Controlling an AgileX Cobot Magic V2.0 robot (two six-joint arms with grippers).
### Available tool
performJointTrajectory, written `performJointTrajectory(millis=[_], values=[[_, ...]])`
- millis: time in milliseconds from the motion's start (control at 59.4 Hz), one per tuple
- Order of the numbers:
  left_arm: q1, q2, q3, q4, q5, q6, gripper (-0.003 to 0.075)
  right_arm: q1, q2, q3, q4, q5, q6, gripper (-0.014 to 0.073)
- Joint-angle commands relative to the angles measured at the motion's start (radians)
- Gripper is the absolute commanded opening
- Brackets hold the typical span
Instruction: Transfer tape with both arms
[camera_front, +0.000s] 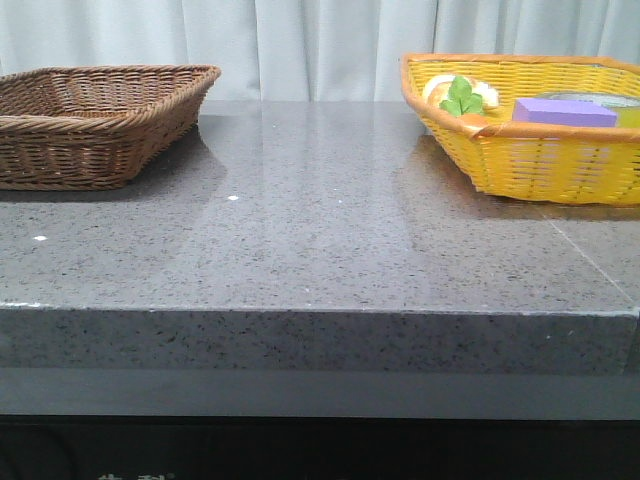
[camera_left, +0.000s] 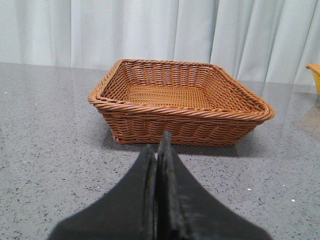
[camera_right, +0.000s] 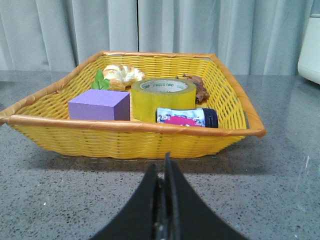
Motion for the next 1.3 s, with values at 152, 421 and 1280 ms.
performJointTrajectory(millis=[152, 421, 1280], values=[[0.002, -0.018, 0.007, -0.006, -0.079, -0.008, -0.002, -0.001, -0.024, -0.006, -0.009, -0.083, 0.0, -0.0067], [0.002, -0.018, 0.007, -0.006, -0.08, -0.008, -0.002, -0.001, -0.024, -0.006, -0.009, -0.097, 0.0, -0.0067], [0.002, 0.252, -0.706, -0.048, 0.315, -0.001, -0.002, -0.001, 0.23, -0.701, -0.013, 0.354, 0.0, -0.0067]])
